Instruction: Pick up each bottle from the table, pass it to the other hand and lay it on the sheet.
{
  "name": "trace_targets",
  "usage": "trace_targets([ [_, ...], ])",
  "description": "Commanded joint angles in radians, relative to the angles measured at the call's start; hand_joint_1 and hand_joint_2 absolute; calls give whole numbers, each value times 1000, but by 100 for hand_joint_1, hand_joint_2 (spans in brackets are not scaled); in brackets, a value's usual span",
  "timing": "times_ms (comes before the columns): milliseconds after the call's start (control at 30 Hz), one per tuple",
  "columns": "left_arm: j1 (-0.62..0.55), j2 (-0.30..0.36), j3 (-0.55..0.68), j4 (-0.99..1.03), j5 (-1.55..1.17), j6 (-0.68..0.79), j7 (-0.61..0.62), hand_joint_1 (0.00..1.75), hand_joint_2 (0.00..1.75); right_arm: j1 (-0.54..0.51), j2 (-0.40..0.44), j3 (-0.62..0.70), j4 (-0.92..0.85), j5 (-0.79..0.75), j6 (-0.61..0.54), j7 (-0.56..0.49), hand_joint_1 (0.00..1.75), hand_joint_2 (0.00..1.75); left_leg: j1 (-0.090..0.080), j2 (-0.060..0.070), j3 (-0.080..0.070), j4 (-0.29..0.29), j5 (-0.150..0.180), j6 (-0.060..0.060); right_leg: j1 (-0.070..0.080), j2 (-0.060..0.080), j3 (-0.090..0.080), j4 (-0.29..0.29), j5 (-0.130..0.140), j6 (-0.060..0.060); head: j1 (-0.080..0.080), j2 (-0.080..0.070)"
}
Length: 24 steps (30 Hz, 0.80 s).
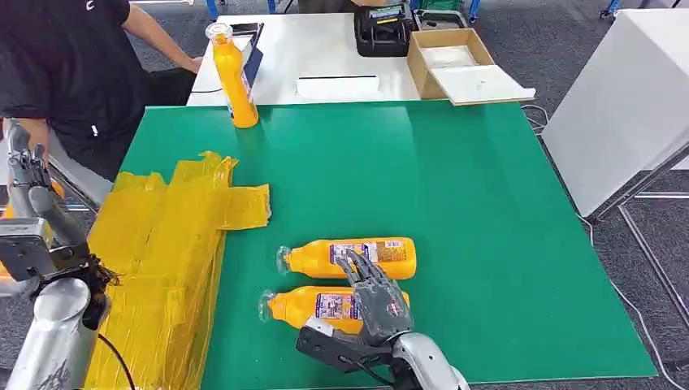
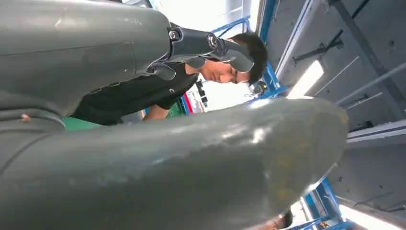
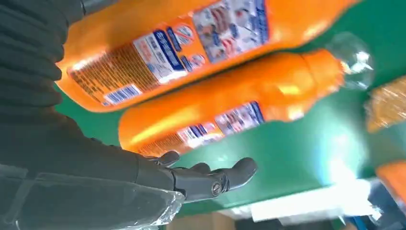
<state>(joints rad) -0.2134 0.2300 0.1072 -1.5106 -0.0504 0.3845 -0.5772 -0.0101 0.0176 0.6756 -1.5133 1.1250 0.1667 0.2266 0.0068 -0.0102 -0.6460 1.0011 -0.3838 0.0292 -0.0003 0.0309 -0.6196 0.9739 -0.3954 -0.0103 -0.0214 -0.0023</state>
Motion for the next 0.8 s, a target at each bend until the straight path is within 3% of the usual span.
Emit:
trace_targets([
  [33,-53,-73,-1,41,-2,-3,25,0,0,11,10,-46,133,52,76,55,0,175,-1,-3,6,-1,-1,-2,0,-7,7,-1,-3,1,0,0],
  [600,-115,-112,-6,131,-21,14,20,0,0,-28,5,-36,310,104,188,94,0,175,-1,-4,9,-2,-1,-2,0,-7,10,-2,-2,1,0,0],
  [633,-117,-112,-8,134,-20,14,19,0,0,-31,6,-38,315,100,191,91,126,175,0,-3,8,-2,0,-1,0,-5,9,-2,-1,1,0,0],
  [667,-125,-109,-12,143,-16,15,17,0,0,-35,6,-43,319,96,195,89,173,175,-1,-3,10,-2,0,-1,0,-6,10,-2,-1,1,0,0],
  [800,-147,-109,-20,166,-2,18,8,0,0,-42,2,-48,322,89,202,79,175,175,0,-4,11,-1,0,-1,0,-6,11,-2,-1,0,0,0],
])
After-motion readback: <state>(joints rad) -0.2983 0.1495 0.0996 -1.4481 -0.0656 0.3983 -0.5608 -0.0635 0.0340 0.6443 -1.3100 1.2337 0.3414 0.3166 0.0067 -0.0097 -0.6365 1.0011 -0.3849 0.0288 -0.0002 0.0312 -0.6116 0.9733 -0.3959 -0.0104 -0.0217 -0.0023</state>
